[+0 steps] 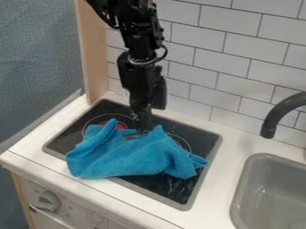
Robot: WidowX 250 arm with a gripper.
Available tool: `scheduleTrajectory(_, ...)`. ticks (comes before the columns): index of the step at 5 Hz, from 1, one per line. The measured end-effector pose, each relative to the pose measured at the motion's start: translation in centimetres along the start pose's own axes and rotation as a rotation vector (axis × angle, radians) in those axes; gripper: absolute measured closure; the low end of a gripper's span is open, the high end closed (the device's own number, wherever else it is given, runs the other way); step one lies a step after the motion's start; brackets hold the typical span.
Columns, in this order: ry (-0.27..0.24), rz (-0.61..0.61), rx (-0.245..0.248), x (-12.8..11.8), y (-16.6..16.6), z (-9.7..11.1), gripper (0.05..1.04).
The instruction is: Unfold the cloth from the top to the bottom
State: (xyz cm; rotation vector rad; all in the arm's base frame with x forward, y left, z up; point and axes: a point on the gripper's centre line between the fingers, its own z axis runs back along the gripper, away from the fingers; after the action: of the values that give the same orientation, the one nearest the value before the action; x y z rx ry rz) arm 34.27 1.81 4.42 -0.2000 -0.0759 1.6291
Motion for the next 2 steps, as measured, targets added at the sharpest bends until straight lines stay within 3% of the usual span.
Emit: scheduleTrajectory(2,-0.039,0.106,0.015,2.4,-1.1,-1.7,0.084)
